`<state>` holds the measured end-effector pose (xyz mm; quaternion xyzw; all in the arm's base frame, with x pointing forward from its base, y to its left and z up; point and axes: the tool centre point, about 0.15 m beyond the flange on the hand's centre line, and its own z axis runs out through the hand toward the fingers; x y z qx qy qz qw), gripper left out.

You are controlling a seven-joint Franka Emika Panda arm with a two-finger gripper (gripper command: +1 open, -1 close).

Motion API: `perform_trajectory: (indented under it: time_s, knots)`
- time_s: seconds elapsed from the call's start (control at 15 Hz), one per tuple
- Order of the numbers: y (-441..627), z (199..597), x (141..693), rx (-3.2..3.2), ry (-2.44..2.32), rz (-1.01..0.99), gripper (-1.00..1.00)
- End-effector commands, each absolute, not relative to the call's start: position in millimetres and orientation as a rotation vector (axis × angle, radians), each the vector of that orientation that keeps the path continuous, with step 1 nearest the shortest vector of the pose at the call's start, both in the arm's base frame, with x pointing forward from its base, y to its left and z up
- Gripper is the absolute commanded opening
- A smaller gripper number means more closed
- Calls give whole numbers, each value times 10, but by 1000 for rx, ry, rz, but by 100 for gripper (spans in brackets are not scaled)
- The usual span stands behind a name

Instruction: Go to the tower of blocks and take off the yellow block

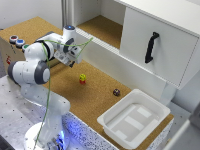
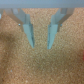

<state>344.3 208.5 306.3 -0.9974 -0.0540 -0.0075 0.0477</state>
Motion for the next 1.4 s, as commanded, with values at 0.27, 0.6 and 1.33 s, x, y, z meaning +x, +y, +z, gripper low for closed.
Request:
perform_trajectory:
  time_s: [0.27, 0.6, 1.33]
  knots:
    - [1834, 2606, 3571, -3053, -176, -49, -100]
    - [1603, 2449, 3668, -3062, -103, -135, -100]
    - [344, 2540, 3443, -3129, 180, -170, -100]
